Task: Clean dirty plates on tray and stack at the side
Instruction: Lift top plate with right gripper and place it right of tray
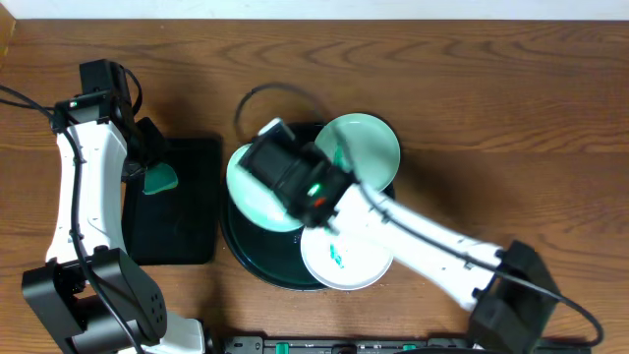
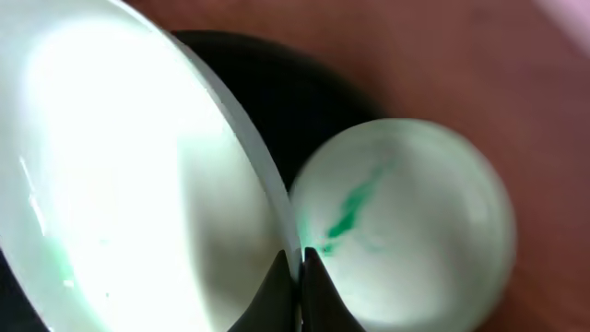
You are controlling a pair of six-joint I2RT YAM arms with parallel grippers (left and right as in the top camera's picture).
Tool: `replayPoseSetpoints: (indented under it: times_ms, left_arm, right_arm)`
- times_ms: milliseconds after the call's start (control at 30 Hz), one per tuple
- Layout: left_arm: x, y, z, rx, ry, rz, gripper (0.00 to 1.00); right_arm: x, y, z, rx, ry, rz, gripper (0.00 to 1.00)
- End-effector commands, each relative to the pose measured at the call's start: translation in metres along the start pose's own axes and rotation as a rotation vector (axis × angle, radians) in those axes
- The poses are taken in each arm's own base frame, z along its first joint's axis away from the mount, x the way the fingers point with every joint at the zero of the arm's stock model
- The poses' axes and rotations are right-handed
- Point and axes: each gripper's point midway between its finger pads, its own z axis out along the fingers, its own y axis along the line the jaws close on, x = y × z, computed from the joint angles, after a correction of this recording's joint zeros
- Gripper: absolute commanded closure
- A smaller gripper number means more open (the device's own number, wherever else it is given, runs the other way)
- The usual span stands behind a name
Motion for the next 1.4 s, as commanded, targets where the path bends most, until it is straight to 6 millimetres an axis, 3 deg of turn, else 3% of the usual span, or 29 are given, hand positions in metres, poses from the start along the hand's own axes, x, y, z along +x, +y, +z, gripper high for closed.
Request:
replayPoseSetpoints:
  times_ms: [0,133,167,333,367,433,467,567,733,967,1133,1367]
  left_arm:
    - [0.002,0.005,0.004,-0.023,0.009,0.022,0.93]
    - [0.002,0.005,0.004,-0.023,0.009,0.022,0.93]
    - [0.002,0.005,0.004,-0.023,0.010,0.022,0.93]
    - [0.002,0.005,0.004,-0.023,0.009,0.022,0.93]
    - [0.002,0.005,0.004,-0.023,0.009,0.022,0.93]
    - [0.002,0.005,0.004,-0.023,0.009,0.022,0.93]
    - [0.002,0.005,0.004,-0.023,0.009,0.022,0.93]
    - [0.002,0.005,0.004,-0.023,0.009,0.022,0.93]
    - [0.002,0.005,0.004,-0.023,0.009,0.022,0.93]
    - [0.002,0.005,0.004,-0.023,0.009,0.022,0.93]
    - [0.002,0.005,0.004,-0.023,0.009,0.022,0.93]
    - [0.002,0.005,0.004,-0.023,0.008,0.022,0.93]
  right_arm:
    - [-0.019,-0.008,-0.039,-0.352,-0.024,0.176,0.99]
    - [-0.023,-0.072,-0.058,-0.400,-0.049,0.323,0.99]
    - [-0.016,-0.113,-0.065,-0.355,-0.053,0.403,0.99]
    - [0.025,-0.213,-0.082,-0.200,-0.024,0.642,0.99]
    - [0.045,-0.245,-0.087,-0.145,-0.003,0.723,0.99]
    - [0.075,-0.280,-0.091,-0.070,0.039,0.822,0.99]
    - [0.102,-0.305,-0.092,0.010,0.086,0.891,0.99]
    - [0.159,-0.339,-0.091,0.129,0.197,1.018,0.99]
    - [0.211,-0.343,-0.063,0.118,0.279,1.132,0.99]
    - [0.262,-0.316,-0.011,0.117,0.334,1.214,0.99]
    - [0.285,-0.302,0.015,0.120,0.321,1.212,0.99]
    - [0.298,-0.290,0.028,0.114,0.313,1.211,0.97]
